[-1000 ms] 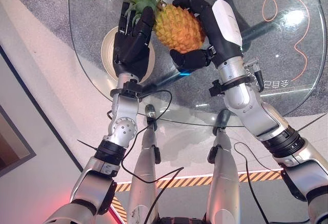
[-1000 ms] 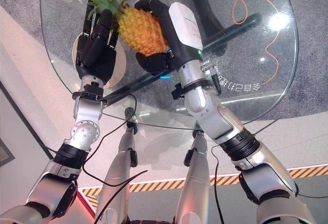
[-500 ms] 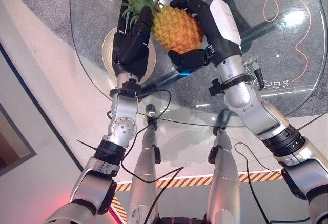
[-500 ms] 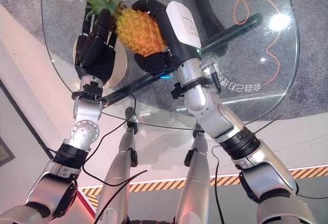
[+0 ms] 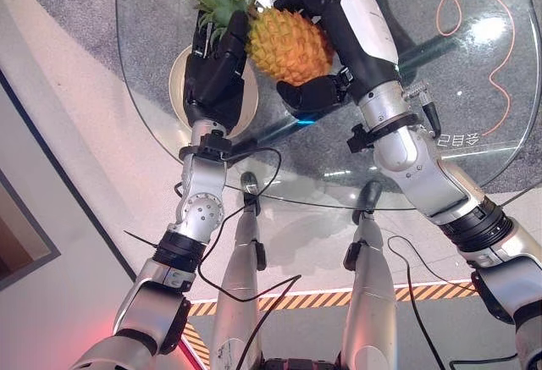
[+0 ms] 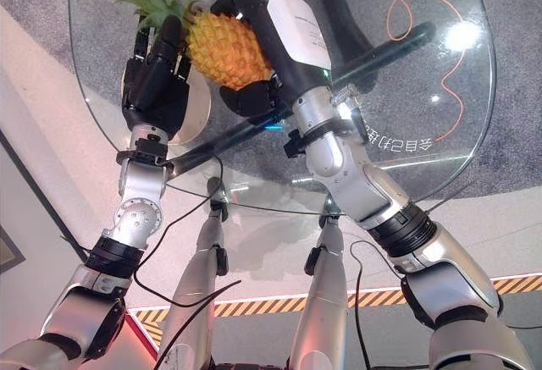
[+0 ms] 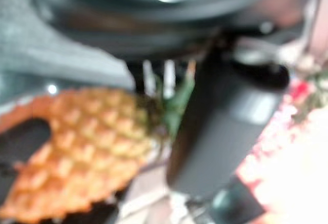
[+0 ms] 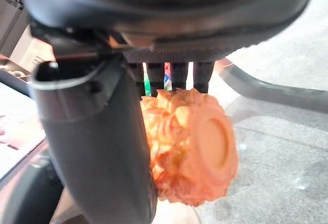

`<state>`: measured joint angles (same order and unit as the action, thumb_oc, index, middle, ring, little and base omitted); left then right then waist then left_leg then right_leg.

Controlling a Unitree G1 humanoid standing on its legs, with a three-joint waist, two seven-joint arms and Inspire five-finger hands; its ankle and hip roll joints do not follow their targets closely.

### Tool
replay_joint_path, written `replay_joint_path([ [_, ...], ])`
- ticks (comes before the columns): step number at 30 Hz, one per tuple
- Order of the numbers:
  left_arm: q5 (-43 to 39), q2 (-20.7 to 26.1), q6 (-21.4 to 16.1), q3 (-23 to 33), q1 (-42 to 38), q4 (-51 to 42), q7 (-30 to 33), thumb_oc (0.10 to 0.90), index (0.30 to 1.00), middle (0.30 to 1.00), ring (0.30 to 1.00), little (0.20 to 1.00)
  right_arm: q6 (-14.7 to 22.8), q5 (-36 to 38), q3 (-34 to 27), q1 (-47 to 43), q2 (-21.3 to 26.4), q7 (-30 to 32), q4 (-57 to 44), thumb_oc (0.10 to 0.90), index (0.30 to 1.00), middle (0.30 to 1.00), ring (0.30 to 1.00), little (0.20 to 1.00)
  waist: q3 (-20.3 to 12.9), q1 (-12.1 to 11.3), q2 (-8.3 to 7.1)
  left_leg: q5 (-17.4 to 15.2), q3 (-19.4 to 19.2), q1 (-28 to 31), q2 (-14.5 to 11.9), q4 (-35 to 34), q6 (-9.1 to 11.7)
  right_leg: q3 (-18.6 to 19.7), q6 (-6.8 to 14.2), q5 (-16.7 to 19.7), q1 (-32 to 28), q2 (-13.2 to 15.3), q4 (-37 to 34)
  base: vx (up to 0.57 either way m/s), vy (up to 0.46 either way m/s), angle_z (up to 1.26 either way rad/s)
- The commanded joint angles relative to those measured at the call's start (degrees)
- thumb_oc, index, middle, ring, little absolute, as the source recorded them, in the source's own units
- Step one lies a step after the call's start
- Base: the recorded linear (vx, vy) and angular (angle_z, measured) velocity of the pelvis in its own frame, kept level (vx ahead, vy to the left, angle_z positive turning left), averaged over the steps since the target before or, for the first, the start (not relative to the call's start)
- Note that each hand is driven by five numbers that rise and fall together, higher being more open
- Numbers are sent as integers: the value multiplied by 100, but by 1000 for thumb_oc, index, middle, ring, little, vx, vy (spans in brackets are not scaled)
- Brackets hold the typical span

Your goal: Pick up the fruit to the plate

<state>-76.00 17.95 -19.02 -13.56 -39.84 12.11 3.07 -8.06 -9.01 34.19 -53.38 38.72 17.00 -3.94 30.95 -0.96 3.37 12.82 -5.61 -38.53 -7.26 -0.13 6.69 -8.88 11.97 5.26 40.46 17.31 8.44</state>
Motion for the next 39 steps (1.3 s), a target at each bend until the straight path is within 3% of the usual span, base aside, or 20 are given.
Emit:
replay_joint_path([
  [1,348,45,-143,-503,-961,-967,-847,100,300,300,300,200,857,-135,558,-967,-129,-290,-1189,100,300,300,300,200,-115,-84,-168,-311,105,121,37,215,82,-461,117,510,-168,69,-181,0,0,0],
  [19,317,172,65,-603,-1054,-878,-991,100,300,300,300,200,894,-532,696,-1175,27,-236,-1205,100,300,300,300,200,-115,-83,-178,-324,118,86,37,244,77,-456,128,518,-152,63,-192,0,0,0],
  [29,269,164,-121,-651,-1063,-861,-992,100,300,300,300,200,803,-451,740,-1230,49,-149,-1178,100,300,300,300,200,-115,-74,-176,-332,124,83,44,250,70,-444,132,524,-140,59,-195,0,0,0],
  [30,276,170,-148,-650,-1066,-873,-962,100,300,300,300,200,762,-367,733,-1220,58,-101,-1176,339,505,505,505,439,-115,-73,-178,-331,122,84,43,250,73,-445,129,523,-145,60,-198,0,0,0],
  [31,258,178,-172,-650,-1069,-876,-955,100,300,300,300,200,745,-321,721,-1206,62,-46,-1171,800,900,900,900,900,-115,-71,-182,-333,123,81,43,256,75,-444,127,522,-146,59,-200,0,0,0],
  [39,311,84,-532,-530,-1039,-871,-806,100,300,300,300,200,670,-329,506,-1026,-66,243,-1073,800,900,900,900,900,-115,-62,-191,-340,136,53,52,271,69,-432,114,511,-116,49,-181,0,0,0],
])
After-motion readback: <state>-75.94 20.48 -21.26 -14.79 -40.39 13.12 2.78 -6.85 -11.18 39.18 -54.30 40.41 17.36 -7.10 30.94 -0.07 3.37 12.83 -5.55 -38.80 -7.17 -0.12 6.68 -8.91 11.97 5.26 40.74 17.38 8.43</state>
